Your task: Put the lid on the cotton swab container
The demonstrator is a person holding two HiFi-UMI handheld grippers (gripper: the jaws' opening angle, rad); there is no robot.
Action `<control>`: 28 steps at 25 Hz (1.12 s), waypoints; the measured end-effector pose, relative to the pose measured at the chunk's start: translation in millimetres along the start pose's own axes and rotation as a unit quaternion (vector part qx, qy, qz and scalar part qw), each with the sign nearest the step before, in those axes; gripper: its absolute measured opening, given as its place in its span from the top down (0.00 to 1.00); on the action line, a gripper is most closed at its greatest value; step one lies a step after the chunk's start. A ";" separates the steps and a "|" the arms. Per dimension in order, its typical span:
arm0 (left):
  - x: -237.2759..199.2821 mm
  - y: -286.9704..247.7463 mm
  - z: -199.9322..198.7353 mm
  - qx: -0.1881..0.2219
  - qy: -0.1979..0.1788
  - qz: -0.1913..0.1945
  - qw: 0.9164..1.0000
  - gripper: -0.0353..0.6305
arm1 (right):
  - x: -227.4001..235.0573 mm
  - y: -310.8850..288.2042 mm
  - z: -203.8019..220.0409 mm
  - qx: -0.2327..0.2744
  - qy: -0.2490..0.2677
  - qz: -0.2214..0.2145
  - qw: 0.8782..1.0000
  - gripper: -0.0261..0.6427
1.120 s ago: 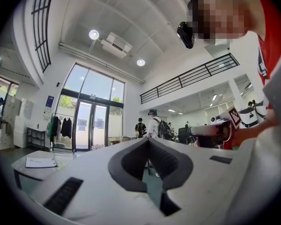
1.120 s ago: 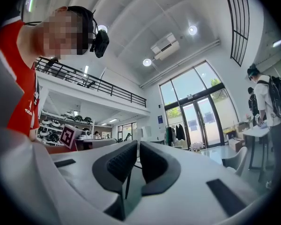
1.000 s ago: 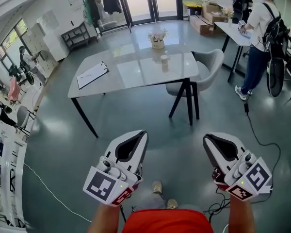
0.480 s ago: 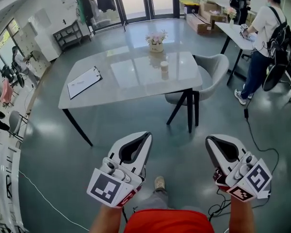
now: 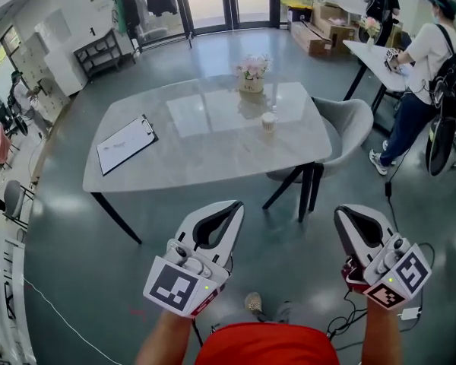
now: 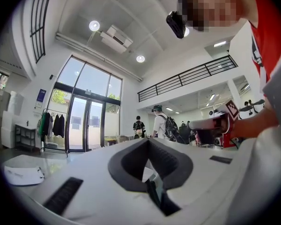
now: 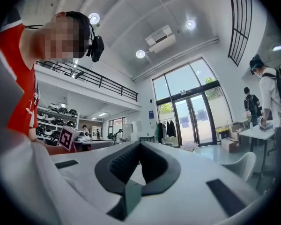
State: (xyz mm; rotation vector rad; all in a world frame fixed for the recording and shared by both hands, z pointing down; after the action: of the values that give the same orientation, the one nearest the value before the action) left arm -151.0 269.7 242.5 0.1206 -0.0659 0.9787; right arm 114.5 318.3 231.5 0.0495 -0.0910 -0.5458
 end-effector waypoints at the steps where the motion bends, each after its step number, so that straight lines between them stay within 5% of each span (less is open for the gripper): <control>1: -8.2 -3.8 2.6 -0.001 0.003 -0.001 1.000 0.92 | 3.2 -7.8 0.0 -0.002 0.001 0.000 1.000 0.97; 12: -82.1 -52.2 32.9 -0.021 0.014 -0.010 1.000 0.92 | 52.2 -91.7 8.0 -0.015 0.001 -0.006 1.000 0.97; 22: -142.3 -137.2 66.0 -0.045 0.009 -0.037 0.998 0.92 | 146.7 -173.7 26.3 -0.028 0.005 -0.031 0.999 0.97; 28: -169.8 -186.9 94.2 -0.101 0.021 -0.050 0.993 0.92 | 197.5 -220.4 44.5 -0.045 0.003 -0.059 0.997 0.97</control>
State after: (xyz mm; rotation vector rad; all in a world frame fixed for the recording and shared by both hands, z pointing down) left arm -90.4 14.4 303.7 -0.0828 -0.1184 0.8681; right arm 164.4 26.4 274.5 -0.0314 -0.0583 -0.6666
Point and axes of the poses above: the fingertips, and each gripper's own axes: y backward along the fingers, x to its right, z out of its underside, the point moved 8 cm from there along y, backward along the fingers, and after that the axes turned 7 degrees about z, right-handed, at the moved point
